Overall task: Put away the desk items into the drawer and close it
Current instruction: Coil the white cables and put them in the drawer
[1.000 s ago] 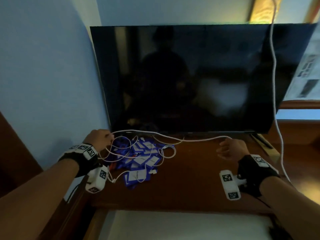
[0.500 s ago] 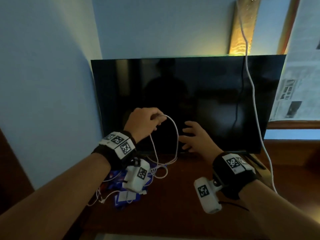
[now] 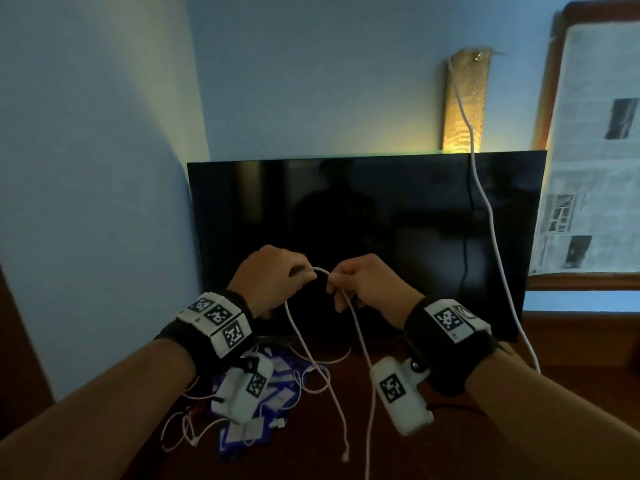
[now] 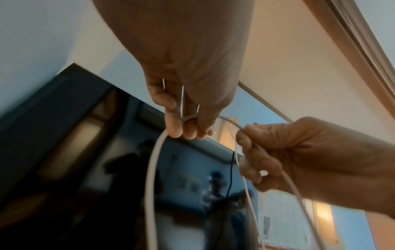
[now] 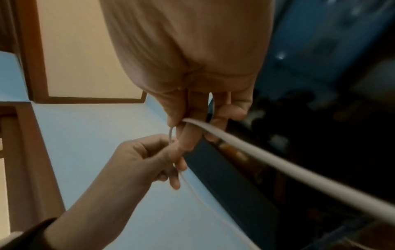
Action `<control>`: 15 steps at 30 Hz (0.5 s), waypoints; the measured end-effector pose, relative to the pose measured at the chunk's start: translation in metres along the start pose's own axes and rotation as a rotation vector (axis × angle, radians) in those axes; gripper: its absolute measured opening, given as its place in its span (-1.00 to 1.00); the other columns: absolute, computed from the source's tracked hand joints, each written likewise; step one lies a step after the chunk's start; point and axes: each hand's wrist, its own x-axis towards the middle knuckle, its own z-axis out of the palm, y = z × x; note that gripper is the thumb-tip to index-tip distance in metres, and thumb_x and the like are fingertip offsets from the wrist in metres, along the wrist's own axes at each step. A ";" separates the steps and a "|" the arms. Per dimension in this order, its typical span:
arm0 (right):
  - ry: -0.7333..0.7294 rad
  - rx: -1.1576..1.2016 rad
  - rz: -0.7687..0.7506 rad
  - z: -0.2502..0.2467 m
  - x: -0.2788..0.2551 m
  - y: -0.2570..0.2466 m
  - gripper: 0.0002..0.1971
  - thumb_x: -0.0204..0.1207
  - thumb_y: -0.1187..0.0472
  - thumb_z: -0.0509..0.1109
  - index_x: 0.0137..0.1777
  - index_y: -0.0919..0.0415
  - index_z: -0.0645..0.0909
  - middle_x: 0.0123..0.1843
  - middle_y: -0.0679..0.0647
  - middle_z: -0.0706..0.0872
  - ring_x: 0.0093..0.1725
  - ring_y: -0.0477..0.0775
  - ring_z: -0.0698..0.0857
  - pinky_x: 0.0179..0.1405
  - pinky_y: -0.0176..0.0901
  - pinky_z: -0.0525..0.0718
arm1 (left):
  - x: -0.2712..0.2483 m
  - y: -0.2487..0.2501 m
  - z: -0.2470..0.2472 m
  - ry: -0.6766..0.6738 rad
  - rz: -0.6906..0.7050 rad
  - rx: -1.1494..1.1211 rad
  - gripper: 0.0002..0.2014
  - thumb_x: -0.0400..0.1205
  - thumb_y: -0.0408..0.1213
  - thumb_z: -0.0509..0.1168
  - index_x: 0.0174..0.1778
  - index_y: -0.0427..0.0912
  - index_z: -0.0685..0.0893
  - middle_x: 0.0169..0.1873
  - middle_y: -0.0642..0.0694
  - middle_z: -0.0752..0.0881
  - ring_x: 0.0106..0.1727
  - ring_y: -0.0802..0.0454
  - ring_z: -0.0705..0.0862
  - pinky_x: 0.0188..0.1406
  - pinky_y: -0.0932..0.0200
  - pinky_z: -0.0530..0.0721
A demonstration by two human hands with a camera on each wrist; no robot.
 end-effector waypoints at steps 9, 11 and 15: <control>0.273 0.039 -0.158 -0.066 0.020 -0.039 -0.69 0.64 0.43 0.22 -0.32 0.37 0.64 -0.59 0.09 0.67 -0.60 -0.14 0.57 -0.54 -0.44 0.48 | 0.014 -0.048 -0.037 -0.157 -0.062 -0.038 -0.83 0.67 -0.06 0.28 -0.17 0.06 0.74 -0.38 0.16 0.68 -0.35 0.26 0.64 -0.20 0.20 0.63; 0.316 0.052 -0.130 -0.074 0.023 -0.043 -0.70 0.65 0.40 0.23 -0.30 0.38 0.65 -0.56 0.12 0.67 -0.54 -0.05 0.60 -0.46 -0.35 0.52 | 0.020 -0.056 -0.043 -0.124 -0.061 -0.096 -0.85 0.67 -0.08 0.29 -0.18 0.09 0.73 -0.33 0.14 0.73 -0.30 0.28 0.67 -0.18 0.27 0.62; 0.343 0.053 -0.069 -0.072 0.032 -0.048 -0.80 0.55 0.35 0.37 -0.31 0.38 0.64 -0.63 0.10 0.59 -0.61 -0.03 0.51 -0.52 -0.26 0.36 | 0.035 -0.057 -0.056 -0.046 -0.040 -0.248 -0.80 0.69 -0.14 0.27 -0.23 0.07 0.72 -0.33 0.07 0.80 -0.35 0.32 0.69 -0.12 0.26 0.65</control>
